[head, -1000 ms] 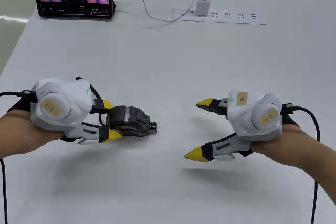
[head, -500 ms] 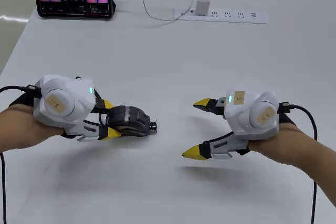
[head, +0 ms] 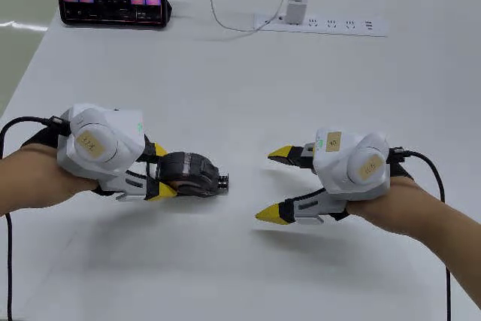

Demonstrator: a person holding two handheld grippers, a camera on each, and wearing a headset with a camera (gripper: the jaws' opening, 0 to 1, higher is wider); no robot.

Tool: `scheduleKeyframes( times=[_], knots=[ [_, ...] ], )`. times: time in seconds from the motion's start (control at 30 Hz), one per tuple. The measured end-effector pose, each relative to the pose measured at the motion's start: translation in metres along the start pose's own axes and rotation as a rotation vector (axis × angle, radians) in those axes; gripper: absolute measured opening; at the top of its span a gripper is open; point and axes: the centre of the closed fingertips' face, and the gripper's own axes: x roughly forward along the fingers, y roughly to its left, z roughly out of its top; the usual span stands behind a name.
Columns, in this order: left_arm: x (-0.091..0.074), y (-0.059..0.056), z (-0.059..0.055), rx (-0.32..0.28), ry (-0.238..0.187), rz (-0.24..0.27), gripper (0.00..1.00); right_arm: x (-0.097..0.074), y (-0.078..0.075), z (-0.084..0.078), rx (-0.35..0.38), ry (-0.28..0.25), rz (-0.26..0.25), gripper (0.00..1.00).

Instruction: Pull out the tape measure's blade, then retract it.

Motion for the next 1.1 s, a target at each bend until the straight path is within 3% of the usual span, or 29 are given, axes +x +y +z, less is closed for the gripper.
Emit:
scheduleKeyframes(
  times=[0.6, 1.1],
  knots=[
    [0.000, 0.001, 0.000, -0.010, 0.001, -0.004, 0.25, 0.033, -0.005, 0.014, -0.033, -0.033, 0.024, 0.44],
    [0.001, 0.001, 0.000, -0.018, 0.000, -0.004, 0.26, 0.048, -0.005, 0.016, -0.051, -0.050, 0.052, 0.30]
  ],
)
